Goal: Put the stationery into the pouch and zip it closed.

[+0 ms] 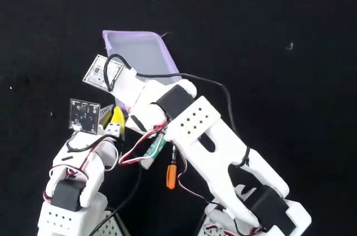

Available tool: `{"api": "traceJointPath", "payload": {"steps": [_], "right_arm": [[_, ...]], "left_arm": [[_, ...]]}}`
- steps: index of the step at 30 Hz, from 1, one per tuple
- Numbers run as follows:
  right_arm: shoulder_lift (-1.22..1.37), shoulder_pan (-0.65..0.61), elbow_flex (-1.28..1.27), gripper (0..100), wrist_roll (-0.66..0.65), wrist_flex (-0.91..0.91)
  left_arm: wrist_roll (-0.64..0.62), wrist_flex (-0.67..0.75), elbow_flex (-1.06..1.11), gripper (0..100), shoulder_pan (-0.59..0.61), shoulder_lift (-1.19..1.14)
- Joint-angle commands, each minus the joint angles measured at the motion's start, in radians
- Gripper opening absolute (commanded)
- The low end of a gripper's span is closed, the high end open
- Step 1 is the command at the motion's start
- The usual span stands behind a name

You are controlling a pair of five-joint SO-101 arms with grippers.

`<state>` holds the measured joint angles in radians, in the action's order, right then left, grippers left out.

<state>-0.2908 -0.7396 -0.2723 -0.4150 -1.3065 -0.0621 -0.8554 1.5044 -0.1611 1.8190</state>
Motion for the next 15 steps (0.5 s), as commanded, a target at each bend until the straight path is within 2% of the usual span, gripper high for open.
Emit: {"api": "traceJointPath", "payload": {"steps": [1, 4, 9, 15], "right_arm": [[-0.051, -0.012, 0.012, 1.1, 0.009, 0.037], [-0.053, -0.014, 0.010, 1.1, 0.009, 0.031], [-0.131, -0.014, 0.007, 1.1, 0.011, -0.020], [-0.251, -0.071, 0.004, 1.1, 0.011, -0.104]], "left_arm": [[0.012, 0.115, 0.022, 4, -0.015, 0.009], [0.014, 0.209, 0.093, 4, -0.005, 0.009], [0.009, 0.417, 0.199, 4, 0.082, 0.003], [0.012, 0.442, 0.194, 4, 0.064, 0.005]]}}
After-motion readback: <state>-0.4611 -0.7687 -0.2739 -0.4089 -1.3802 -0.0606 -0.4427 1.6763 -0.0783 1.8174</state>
